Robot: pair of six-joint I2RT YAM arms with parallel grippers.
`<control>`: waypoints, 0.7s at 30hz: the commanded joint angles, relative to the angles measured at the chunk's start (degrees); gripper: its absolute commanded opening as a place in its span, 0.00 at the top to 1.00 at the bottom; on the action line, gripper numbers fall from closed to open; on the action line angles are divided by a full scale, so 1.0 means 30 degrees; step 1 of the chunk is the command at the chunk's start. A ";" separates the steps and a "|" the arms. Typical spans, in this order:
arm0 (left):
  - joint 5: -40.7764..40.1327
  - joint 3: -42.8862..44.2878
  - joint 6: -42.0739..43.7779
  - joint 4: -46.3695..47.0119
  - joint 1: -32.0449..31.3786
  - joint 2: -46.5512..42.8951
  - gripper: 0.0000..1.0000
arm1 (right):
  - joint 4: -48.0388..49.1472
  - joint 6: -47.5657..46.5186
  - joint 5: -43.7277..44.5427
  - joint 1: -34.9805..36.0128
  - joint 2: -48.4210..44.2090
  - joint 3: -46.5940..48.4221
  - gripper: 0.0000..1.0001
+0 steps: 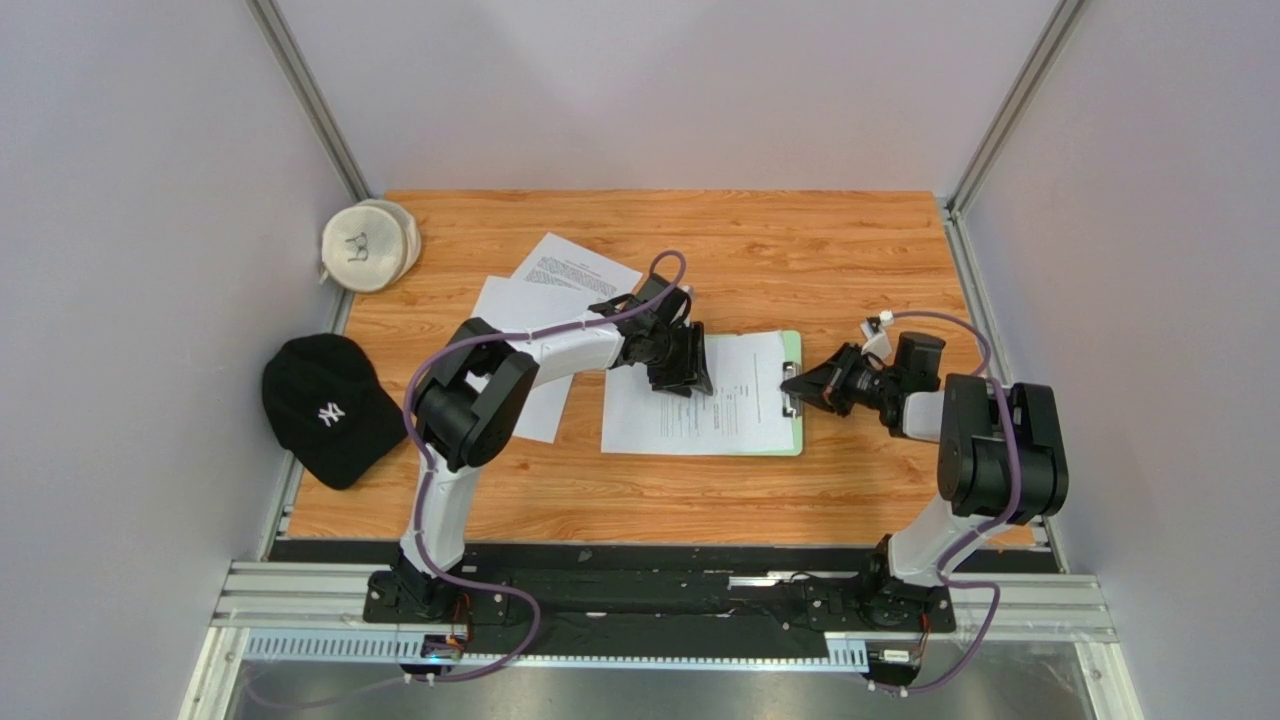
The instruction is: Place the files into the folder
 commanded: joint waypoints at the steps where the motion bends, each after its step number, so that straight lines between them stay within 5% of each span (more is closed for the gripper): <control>1: -0.1342 -0.0269 0.0513 -0.0610 -0.0099 0.0692 0.48 | 0.2151 0.1077 -0.2120 0.0221 0.0201 -0.0124 1.00; 5: -0.1524 0.0667 0.1860 -0.1314 -0.0099 0.0660 0.48 | 0.2061 0.0754 -0.2324 0.0571 0.0667 -0.0154 1.00; 7: -0.1199 0.1368 0.2067 -0.1958 -0.0099 0.1012 0.48 | 0.4708 0.2447 -0.2849 0.0806 0.1107 -0.0533 1.00; 21: -0.0642 0.0290 0.0896 -0.0965 -0.0128 0.1219 0.48 | 0.8565 0.5909 -0.3174 0.0749 0.0962 -0.1442 1.00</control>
